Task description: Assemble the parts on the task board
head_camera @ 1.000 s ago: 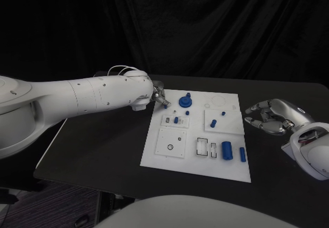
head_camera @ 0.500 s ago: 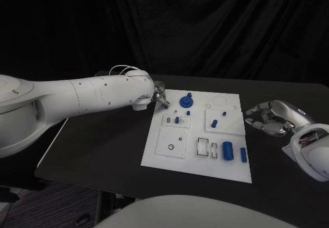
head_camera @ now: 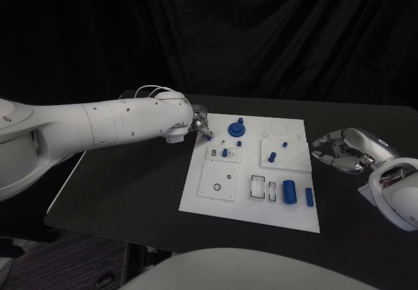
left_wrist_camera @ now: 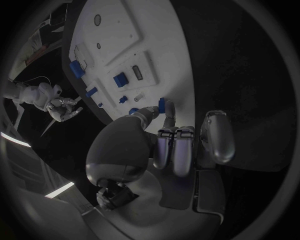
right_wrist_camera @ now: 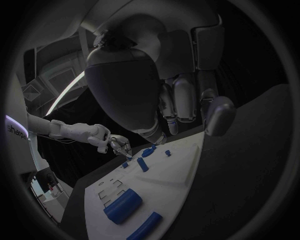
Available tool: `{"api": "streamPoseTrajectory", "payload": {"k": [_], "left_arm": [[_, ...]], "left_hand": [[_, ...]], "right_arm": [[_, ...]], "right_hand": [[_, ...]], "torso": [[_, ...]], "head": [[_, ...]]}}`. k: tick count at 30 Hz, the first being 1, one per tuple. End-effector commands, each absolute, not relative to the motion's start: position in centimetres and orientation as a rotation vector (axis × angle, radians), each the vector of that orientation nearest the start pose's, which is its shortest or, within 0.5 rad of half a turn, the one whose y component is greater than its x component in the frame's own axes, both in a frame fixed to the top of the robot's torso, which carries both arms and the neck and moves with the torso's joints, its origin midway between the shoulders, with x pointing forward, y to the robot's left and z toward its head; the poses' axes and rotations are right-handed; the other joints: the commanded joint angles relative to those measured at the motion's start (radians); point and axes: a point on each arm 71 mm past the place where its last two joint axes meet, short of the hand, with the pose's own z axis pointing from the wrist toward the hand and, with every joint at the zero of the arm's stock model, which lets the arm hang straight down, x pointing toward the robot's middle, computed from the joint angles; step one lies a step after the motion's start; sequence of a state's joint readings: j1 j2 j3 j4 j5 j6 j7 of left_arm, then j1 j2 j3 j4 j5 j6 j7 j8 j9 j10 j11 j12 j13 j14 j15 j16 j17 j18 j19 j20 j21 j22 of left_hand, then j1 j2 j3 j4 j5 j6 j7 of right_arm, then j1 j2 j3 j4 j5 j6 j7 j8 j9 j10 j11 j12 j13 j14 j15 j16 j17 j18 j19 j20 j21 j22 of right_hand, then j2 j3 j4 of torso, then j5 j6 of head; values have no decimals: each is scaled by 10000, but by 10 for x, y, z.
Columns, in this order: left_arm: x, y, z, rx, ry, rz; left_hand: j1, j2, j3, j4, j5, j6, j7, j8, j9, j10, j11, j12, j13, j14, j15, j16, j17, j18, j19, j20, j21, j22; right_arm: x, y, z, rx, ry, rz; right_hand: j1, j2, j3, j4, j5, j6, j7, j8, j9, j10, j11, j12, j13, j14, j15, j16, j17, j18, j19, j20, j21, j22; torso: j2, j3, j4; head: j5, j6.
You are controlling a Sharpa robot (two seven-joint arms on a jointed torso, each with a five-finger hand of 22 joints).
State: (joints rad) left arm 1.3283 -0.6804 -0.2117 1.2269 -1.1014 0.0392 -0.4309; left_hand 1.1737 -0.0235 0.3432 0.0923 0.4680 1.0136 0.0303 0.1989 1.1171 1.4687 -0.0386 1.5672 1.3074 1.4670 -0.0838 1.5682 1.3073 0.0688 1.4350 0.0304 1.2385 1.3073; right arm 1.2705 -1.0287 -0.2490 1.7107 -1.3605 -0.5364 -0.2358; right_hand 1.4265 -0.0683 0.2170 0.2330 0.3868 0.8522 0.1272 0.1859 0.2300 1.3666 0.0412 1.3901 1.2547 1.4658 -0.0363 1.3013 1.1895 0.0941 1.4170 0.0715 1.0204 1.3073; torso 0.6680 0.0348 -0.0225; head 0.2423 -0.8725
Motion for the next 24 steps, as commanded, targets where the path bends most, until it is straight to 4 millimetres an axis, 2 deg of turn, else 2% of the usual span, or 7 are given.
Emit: {"api": "streamPoseTrajectory", "payload": {"k": [1,10,15,24], "left_arm": [[531,231,-222,-2161,21272,-3015],[510,235,-217,-2723,21043,-3681],[498,234,-216,-2807,21167,-3881],[490,230,-216,-2725,21428,-3935]], "left_hand": [[-168,-26,399,-295,106,82,-15,-45,29,1021,-21,36,2634,1038,-43,26,2635,33,22,-57,103,1680],[-286,-100,581,-408,107,114,-22,-40,37,1021,-29,36,2634,1038,-53,26,2635,29,37,-66,121,1685],[-322,-108,610,-418,85,121,-22,-42,35,1021,-29,36,2634,1038,-54,26,2635,31,35,-68,113,1682],[-401,-106,687,-438,14,131,-19,-50,28,1021,-29,36,2634,1038,-55,26,2635,42,15,-70,59,1665]], "right_arm": [[434,-253,-206,835,16786,5297],[433,-255,-205,876,16759,5264],[433,-256,-206,895,16792,5233],[432,-257,-206,926,16819,5208]], "right_hand": [[66,46,62,-11,49,53,1,11,-16,-19,-24,-27,-10,116,11,-66,-8,103,18,-12,-34,1190],[72,39,68,-17,57,52,2,8,-21,-27,-22,-34,-20,109,11,-81,-28,105,15,-12,-46,1188],[75,33,75,-21,64,52,4,6,-26,-29,-21,-35,-19,105,12,-88,-35,107,10,-12,-64,1184],[75,33,75,-21,64,52,4,6,-26,-29,-21,-35,-19,105,12,-88,-35,107,10,-12,-64,1184]], "torso": [[7,-4,-13],[8,-19,12],[0,-15,30],[14,-18,46]], "head": [[9,-1],[21,-1],[23,-1],[36,-1]]}}
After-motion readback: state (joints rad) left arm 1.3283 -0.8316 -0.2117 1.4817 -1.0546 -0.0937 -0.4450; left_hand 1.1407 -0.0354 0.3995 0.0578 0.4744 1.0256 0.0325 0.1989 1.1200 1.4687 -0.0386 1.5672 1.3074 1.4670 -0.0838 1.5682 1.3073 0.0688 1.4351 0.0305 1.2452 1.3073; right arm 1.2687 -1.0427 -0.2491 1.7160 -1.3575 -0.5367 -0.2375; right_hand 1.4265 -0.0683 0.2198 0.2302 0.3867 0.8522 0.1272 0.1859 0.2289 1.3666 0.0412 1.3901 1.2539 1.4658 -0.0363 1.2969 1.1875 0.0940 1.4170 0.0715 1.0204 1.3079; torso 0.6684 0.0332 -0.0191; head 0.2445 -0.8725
